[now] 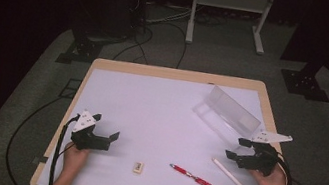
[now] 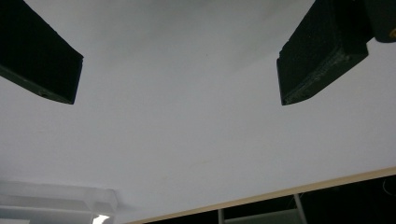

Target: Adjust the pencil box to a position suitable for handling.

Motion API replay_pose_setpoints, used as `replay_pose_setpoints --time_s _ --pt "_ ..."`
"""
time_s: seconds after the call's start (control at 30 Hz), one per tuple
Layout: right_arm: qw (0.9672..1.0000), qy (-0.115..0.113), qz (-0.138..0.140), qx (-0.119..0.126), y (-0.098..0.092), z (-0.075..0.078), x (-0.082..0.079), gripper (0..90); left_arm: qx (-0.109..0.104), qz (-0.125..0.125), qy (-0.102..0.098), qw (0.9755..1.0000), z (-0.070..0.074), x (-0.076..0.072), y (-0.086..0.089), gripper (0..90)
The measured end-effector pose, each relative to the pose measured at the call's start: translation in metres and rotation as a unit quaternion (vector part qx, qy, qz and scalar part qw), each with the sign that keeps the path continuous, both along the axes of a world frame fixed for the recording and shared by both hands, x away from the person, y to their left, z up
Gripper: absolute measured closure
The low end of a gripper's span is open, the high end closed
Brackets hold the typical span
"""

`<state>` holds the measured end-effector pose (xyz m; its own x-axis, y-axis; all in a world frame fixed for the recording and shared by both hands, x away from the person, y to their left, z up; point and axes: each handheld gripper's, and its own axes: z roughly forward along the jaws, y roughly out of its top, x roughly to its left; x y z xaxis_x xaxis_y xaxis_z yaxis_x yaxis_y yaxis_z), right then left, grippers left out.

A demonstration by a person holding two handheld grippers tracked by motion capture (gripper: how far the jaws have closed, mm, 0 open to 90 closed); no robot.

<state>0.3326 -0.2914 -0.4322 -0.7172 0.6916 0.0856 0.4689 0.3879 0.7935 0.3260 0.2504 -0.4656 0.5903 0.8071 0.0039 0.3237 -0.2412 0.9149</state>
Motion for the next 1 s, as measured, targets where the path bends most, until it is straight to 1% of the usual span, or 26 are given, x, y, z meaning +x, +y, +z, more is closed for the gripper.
replay_pose_setpoints --time_s 0.1,0.13,0.2,0.27,0.3,0.4,0.43,0.53,0.63,0.67,0.7,0.77,0.83,0.93,1.0 --pt "1.0 -0.004 0.003 -0.004 0.003 0.003 0.002 23.6 0.001 -0.001 0.0 1.0 0.0 0.0 0.0 0.0" --pt "1.0 0.001 0.007 -0.005 0.007 0.006 0.006 23.1 0.001 -0.001 0.0 1.0 0.0 0.0 0.0 0.0" --pt "0.9999 0.001 0.01 -0.012 0.011 0.009 0.009 22.8 0.001 -0.001 0.0 1.0 0.0 0.0 0.0 0.0" --pt "0.9999 -0.002 0.013 -0.009 0.013 0.01 0.013 22.8 0.0 -0.001 0.0 1.0 0.0 0.0 0.0 0.0" --pt "0.9999 0.002 0.013 -0.006 0.014 0.011 0.014 22.8 -0.001 -0.001 0.0 1.0 0.0 0.0 0.0 0.0" --pt "0.9998 0.008 0.013 -0.012 0.018 0.014 0.021 22.8 0.0 0.0 0.0 1.0 0.0 0.0 0.0 0.0" --pt "0.9998 0.01 0.014 -0.01 0.019 0.015 0.022 22.8 0.0 0.0 0.0 1.0 0.0 0.0 0.0 0.0" --pt "0.9998 0.01 0.016 -0.012 0.021 0.017 0.026 22.8 0.0 0.0 0.0 1.0 0.0 0.0 0.0 0.0" --pt "0.9996 0.011 0.018 -0.019 0.026 0.019 0.032 22.9 0.001 0.0 0.0 1.0 0.0 0.0 0.0 0.0" --pt "0.9993 0.011 0.022 -0.027 0.03 0.02 0.035 22.8 0.001 0.0 0.001 1.0 0.0 0.0 0.0 0.0" --pt "0.9993 0.011 0.022 -0.027 0.03 0.02 0.035 22.8 0.001 0.0 0.001 1.0 0.0 0.0 0.0 0.0" --pt "0.9992 0.013 0.027 -0.027 0.035 0.021 0.041 22.8 0.001 -0.001 0.0 1.0 0.0 0.0 0.0 0.0" --pt "0.9989 0.016 0.028 -0.036 0.038 0.021 0.045 22.8 0.0 0.0 0.0 1.0 0.0 0.0 0.0 0.0" --pt "0.9986 0.021 0.028 -0.038 0.043 0.021 0.051 22.8 -0.001 -0.001 0.0 1.0 0.0 0.0 0.0 0.0" --pt "0.9985 0.019 0.027 -0.043 0.046 0.021 0.054 23.2 -0.001 -0.001 0.0 1.0 0.0 0.0 0.0 0.0"
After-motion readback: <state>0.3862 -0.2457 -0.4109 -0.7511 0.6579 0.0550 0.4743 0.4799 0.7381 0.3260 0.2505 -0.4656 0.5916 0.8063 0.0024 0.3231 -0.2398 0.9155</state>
